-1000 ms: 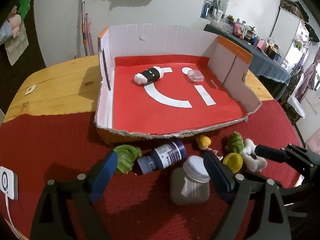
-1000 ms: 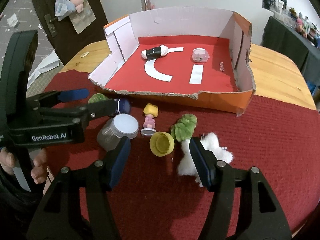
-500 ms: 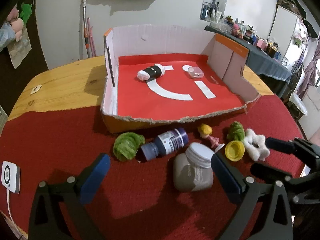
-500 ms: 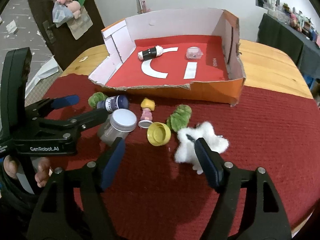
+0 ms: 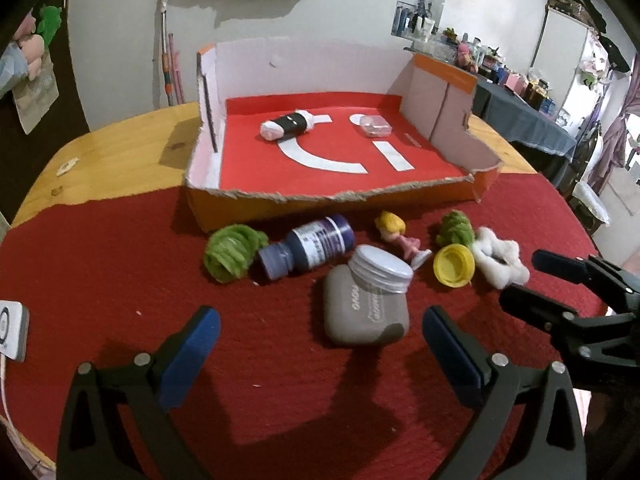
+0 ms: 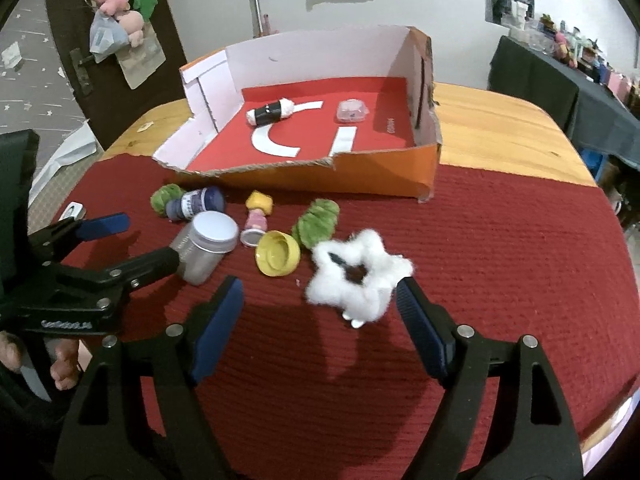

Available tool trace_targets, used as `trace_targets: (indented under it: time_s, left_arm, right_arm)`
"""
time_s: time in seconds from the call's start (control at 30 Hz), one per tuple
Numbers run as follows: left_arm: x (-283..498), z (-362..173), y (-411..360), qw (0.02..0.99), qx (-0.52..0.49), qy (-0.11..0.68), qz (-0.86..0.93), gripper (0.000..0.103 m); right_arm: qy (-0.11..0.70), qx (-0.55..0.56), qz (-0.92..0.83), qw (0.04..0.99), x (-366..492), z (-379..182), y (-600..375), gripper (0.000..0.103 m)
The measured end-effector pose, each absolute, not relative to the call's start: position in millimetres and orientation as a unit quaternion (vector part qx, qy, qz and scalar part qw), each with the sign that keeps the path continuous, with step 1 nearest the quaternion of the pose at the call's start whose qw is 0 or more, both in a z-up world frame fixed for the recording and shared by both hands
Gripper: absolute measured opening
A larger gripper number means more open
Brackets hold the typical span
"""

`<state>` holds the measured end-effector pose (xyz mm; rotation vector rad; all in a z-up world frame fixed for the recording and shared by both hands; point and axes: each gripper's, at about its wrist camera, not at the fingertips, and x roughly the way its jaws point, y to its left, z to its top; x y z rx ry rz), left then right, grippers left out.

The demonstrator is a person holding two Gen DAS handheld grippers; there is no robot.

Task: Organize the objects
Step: 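Grasp the white fluffy star with the right tool while the left tool grasps the grey eye shadow case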

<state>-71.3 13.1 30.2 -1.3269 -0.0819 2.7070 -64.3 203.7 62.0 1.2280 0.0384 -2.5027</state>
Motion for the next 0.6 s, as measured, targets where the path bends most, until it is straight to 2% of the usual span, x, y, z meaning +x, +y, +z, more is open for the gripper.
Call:
trace_targets:
  time_s: [0.27,0.4,0.6]
  left_arm:
    - [-78,22,21,0.068,-0.442,-0.032,0.894,0.1]
    - [-84,14,22,0.066,-0.45,-0.033,0.89,0.095]
    - [-86,10,27,0.058,-0.444,-0.013,0.894,0.095]
  right_arm:
    - [0.007,0.447,-0.879,0.168,-71,49,210,0.077]
    - [0.004,0.452,-0.877,0.161,-77,44,213,0.074]
    - [0.021,0.448,-0.881,0.151,-86,39,210,0.074]
